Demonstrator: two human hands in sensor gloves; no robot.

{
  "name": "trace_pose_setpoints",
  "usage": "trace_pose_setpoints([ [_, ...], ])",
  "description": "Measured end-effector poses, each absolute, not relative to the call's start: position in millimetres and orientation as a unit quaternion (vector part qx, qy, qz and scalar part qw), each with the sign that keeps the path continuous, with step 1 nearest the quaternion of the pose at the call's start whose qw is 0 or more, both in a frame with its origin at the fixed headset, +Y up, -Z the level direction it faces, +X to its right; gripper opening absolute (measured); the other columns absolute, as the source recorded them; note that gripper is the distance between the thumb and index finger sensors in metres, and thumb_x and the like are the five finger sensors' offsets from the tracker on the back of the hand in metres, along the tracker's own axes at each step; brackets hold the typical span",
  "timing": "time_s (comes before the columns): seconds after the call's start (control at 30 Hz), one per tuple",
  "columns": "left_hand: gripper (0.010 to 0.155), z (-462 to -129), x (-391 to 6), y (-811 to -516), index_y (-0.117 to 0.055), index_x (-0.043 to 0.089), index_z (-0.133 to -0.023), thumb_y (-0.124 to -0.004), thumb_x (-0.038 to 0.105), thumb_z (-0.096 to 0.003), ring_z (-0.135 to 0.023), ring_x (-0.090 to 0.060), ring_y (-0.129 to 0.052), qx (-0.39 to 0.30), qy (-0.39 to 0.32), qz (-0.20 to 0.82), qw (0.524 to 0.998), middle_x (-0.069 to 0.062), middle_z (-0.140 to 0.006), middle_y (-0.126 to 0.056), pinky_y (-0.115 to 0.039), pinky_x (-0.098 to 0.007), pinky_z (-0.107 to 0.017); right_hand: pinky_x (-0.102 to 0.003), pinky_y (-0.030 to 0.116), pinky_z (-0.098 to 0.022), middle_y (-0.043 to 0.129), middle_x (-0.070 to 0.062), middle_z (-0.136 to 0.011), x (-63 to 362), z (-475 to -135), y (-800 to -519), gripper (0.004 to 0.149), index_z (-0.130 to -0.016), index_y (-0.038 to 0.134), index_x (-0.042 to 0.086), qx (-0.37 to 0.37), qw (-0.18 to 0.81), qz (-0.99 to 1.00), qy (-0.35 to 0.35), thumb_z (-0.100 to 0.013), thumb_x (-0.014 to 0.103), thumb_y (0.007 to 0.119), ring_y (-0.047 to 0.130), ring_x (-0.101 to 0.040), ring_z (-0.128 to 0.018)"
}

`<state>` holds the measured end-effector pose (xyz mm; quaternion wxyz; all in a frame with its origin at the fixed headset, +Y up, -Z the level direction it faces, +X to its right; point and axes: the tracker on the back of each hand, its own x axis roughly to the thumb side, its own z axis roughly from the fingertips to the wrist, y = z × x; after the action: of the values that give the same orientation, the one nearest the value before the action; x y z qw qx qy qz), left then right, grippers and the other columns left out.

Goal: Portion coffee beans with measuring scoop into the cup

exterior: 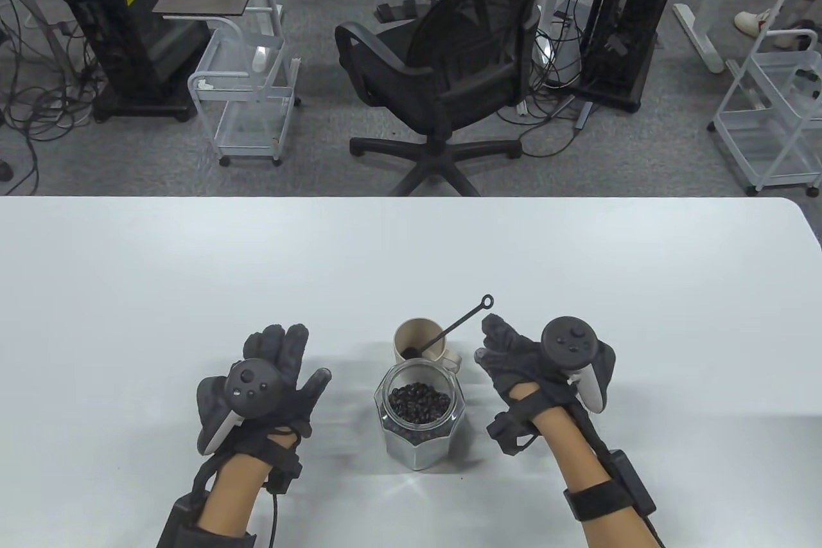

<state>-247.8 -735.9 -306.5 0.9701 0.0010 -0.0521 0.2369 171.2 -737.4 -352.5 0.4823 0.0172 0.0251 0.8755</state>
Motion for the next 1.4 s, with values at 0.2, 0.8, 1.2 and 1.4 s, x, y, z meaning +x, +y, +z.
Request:
trace_pose_setpoints([
  [0.2,0.082,-308,-249,-739,-0.037,0.027,-0.114,-0.058,0.07,-0.0475,-0.111,-0.055,-0.029,-0.005,-0.049,0.228,0.972,-0.017,-0.121,-0.032,-0.035,-0.077,-0.068,-0.071,0.065,-0.054,0.045,-0.028,-0.106,194,-352,-737,0.082,-0.109,0.042,0.016,0.034,0.567,0.822,0.047,-0.047,0.05,0.083,0.073,-0.066,-0.084],
  [0.8,0.082,-310,-250,-737,-0.036,0.027,-0.114,-0.058,0.07,-0.0476,-0.111,-0.055,-0.03,-0.008,-0.049,0.232,0.971,-0.017,-0.121,-0.032,-0.035,-0.077,-0.068,-0.066,0.07,-0.052,0.048,-0.03,-0.104,162,-393,-748,0.08,-0.11,0.039,0.015,0.009,0.698,0.702,0.141,-0.052,0.06,0.072,0.076,-0.063,-0.083],
  [1.2,0.082,-309,-249,-739,-0.037,0.027,-0.114,-0.058,0.07,-0.0475,-0.111,-0.055,-0.032,-0.014,-0.048,0.24,0.97,-0.018,-0.121,-0.034,-0.035,-0.077,-0.068,-0.058,0.08,-0.043,0.084,-0.024,-0.085,156,-389,-736,0.051,-0.096,0.075,0.014,-0.012,0.695,0.712,0.098,-0.054,0.042,0.076,0.098,-0.052,-0.064],
  [1.4,0.082,-308,-248,-740,-0.038,0.026,-0.114,-0.058,0.07,-0.0475,-0.11,-0.055,-0.033,-0.014,-0.048,0.251,0.967,-0.018,-0.12,-0.034,-0.036,-0.077,-0.068,-0.057,0.082,-0.042,0.086,-0.023,-0.084,162,-382,-724,0.049,-0.095,0.075,0.015,0.002,0.698,0.714,0.054,-0.054,0.041,0.074,0.1,-0.05,-0.064],
])
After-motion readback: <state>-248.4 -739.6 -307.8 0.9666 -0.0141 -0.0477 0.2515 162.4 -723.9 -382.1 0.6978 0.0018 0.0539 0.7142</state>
